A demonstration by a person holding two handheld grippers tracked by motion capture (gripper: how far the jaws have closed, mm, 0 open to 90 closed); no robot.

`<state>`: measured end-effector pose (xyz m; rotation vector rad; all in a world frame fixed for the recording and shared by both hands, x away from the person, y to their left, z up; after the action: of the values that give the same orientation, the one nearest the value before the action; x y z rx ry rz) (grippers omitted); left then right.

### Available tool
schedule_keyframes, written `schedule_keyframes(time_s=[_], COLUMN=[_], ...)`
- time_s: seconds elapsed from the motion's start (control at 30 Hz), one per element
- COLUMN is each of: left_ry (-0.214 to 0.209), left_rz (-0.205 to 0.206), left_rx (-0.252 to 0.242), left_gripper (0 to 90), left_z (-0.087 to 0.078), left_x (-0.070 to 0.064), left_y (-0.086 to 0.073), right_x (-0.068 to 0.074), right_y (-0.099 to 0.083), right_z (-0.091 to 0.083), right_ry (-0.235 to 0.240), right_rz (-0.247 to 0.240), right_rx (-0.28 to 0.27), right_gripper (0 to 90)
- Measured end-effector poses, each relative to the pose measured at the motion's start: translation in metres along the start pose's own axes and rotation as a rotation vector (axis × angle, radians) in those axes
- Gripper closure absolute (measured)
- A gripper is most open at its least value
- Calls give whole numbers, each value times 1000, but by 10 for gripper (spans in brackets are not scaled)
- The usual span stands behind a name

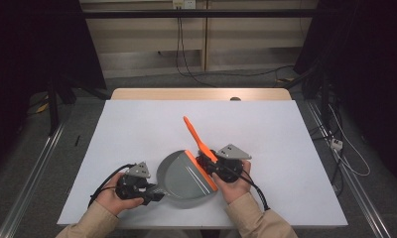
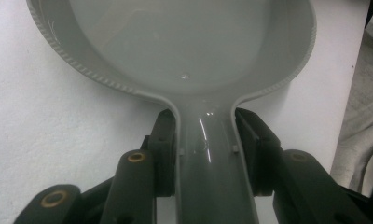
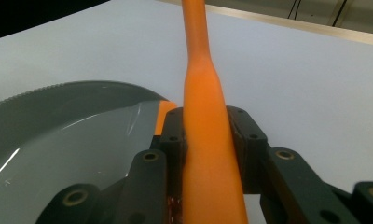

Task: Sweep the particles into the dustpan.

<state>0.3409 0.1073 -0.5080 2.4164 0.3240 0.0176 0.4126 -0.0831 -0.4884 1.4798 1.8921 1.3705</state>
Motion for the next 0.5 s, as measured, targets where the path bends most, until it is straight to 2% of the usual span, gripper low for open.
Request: schedule_keyframes(time_s=[0.23,0.37,0.5], left_ry=[8,-1,-1], left_rz=[-3,-2,-4], left_rx=[10,-1,0], left_gripper=[623,623,624], left_z=[0,0,0], left_x=[0,0,0], left_y=[0,0,-1], right_x=[11,18,24], right_y=[-1,-2,-2], right_z=[2,5,5], right_ry=[21,16,28], right_rz=[22,5,16], right_rx=[-7,-13,-22], right_gripper=[701,701,702])
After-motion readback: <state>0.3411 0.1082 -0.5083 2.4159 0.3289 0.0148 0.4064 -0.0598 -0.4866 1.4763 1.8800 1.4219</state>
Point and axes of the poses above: each handheld gripper's, and its own axes: z roughly forward along the jaws, y roughly out of its top, x roughly to its left, the point moved 10 cm from there along z, roughly forward along the jaws, and after that the axes turned 13 degrees about z, right-handed, at the moved point
